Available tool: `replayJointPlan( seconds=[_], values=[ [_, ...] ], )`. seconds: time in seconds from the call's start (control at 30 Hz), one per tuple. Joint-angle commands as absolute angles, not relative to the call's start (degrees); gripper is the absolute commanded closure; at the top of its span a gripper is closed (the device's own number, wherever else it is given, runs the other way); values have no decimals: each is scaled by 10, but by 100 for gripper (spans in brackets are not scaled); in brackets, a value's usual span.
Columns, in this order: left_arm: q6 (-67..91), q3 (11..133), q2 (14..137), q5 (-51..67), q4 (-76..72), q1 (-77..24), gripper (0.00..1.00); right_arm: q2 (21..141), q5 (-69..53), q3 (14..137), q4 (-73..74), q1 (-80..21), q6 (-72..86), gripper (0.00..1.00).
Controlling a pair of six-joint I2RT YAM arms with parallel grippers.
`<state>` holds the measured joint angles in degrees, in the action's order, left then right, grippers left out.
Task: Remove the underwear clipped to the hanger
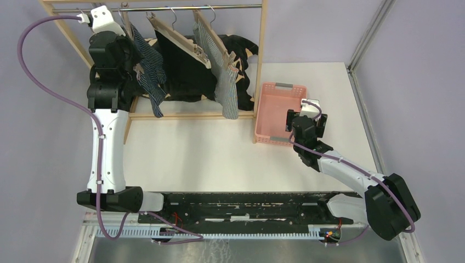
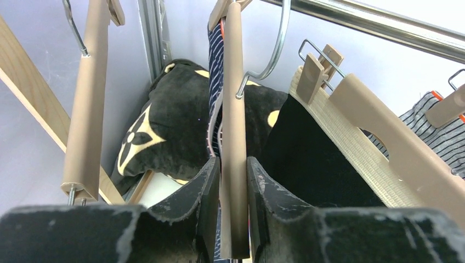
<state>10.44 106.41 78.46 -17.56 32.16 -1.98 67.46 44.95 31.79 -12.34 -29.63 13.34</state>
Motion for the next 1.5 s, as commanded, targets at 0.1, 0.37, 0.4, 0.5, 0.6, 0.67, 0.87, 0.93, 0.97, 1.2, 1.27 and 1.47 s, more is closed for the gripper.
replayJointPlan(
  seconds=[0.1,0.37,0.4,0.5,0.6,0.67,0.87,0.93,0.97,1.2,1.27,1.47],
  values=[
    [115,1061,780,-178,278,-16,97,668,448,338,-140,-299,137,0],
    [106,1050,758,-154,232,-16,97,676,448,340,-141,-300,136,0],
    [101,1046,751,-148,219,-15,97,678,447,342,-142,-300,136,0],
    [76,1035,732,-148,188,-16,97,686,445,344,-140,-300,134,0],
    [53,1049,730,-152,190,-16,97,690,448,345,-141,-301,134,0],
    [44,1060,733,-143,203,-16,97,691,449,345,-144,-301,134,0],
    [33,1059,738,-130,217,-16,97,693,455,344,-157,-301,134,0],
    [33,1063,743,-127,225,-16,97,692,453,344,-159,-301,135,0],
    [32,1069,749,-124,233,-16,97,691,451,343,-161,-301,135,0],
    [15,1112,781,-141,272,-16,77,685,444,338,-168,-301,133,0],
    [6,1118,789,-153,280,-16,70,685,442,337,-169,-301,130,0],
    [-25,1135,808,-214,276,-16,61,675,440,333,-166,-301,123,0]
  ],
)
